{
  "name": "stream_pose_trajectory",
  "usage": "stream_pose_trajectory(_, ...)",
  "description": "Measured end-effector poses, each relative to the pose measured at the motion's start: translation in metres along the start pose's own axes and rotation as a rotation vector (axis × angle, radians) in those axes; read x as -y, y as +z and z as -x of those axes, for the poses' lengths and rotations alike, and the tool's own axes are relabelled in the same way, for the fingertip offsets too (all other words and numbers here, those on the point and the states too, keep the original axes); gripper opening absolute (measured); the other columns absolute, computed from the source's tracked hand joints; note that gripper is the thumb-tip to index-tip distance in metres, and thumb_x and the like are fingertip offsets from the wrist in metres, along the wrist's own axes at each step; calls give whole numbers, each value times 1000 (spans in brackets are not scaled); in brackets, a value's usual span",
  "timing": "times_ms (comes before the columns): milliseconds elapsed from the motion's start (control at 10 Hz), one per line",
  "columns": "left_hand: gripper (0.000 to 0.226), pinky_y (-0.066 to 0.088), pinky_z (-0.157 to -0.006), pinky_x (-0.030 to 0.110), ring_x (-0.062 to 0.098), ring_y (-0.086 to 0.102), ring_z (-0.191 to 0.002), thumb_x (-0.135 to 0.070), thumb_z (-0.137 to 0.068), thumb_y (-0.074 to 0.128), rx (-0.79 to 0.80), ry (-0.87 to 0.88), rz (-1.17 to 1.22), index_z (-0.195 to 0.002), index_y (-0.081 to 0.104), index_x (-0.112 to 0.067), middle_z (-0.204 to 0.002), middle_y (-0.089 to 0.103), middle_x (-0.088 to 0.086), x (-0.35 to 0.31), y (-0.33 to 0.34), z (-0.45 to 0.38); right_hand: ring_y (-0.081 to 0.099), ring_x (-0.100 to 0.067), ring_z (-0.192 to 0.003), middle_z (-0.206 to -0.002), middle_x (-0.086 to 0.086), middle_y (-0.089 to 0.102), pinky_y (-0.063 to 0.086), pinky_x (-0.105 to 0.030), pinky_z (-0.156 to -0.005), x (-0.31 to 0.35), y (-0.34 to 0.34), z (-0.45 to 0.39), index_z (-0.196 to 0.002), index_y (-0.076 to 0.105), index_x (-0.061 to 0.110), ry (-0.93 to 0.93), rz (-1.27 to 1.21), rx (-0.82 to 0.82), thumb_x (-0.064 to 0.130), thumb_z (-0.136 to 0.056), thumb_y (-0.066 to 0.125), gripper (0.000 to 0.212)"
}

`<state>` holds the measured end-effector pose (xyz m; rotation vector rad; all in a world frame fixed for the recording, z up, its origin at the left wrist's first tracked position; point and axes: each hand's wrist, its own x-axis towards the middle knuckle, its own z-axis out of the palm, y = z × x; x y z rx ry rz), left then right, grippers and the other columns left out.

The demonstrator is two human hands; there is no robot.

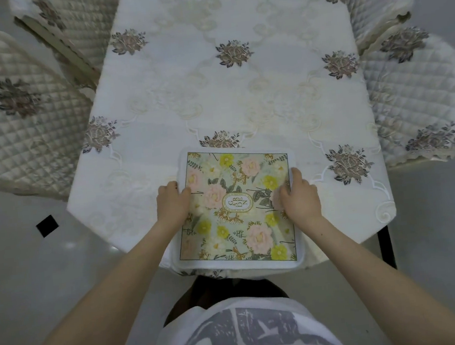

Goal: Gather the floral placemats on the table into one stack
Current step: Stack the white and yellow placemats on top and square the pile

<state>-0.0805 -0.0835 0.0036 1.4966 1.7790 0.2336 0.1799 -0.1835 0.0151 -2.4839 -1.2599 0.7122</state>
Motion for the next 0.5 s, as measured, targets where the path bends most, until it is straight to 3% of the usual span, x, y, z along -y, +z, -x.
stream_pose_trajectory(200, 36, 39, -80, 39, 37, 49, -98, -25, -87, 46, -22, -91, -73, -112, 51, 2, -113, 47, 21, -3, 6, 13, 59, -42, -89, -97, -26, 60, 45, -38, -67, 14, 8, 12, -141, 23, 13, 32, -80, 50, 22, -87, 48, 60)
stream_pose_trajectory(400, 33, 40, -77, 38, 37, 49, -98, -22, -85, 49, 31, -77, -113, -107, 49, 4, -115, 47, 24, -6, -1, 15, 59, -40, -82, -86, -22, 62, 53, -43, -69, 17, 1, 14, -142, 23, 15, -42, 30, 72, 23, -84, 48, 64)
stream_pose_trajectory(500, 48, 42, -88, 45, 39, 43, -111, -22, -87, 49, -64, 111, -240, -124, 35, 5, -126, 43, 27, -1, 2, 26, 48, -44, -113, -120, -28, 52, 47, -47, -85, 15, 0, 15, -142, 23, 17, -66, 181, 36, 30, -86, 46, 62)
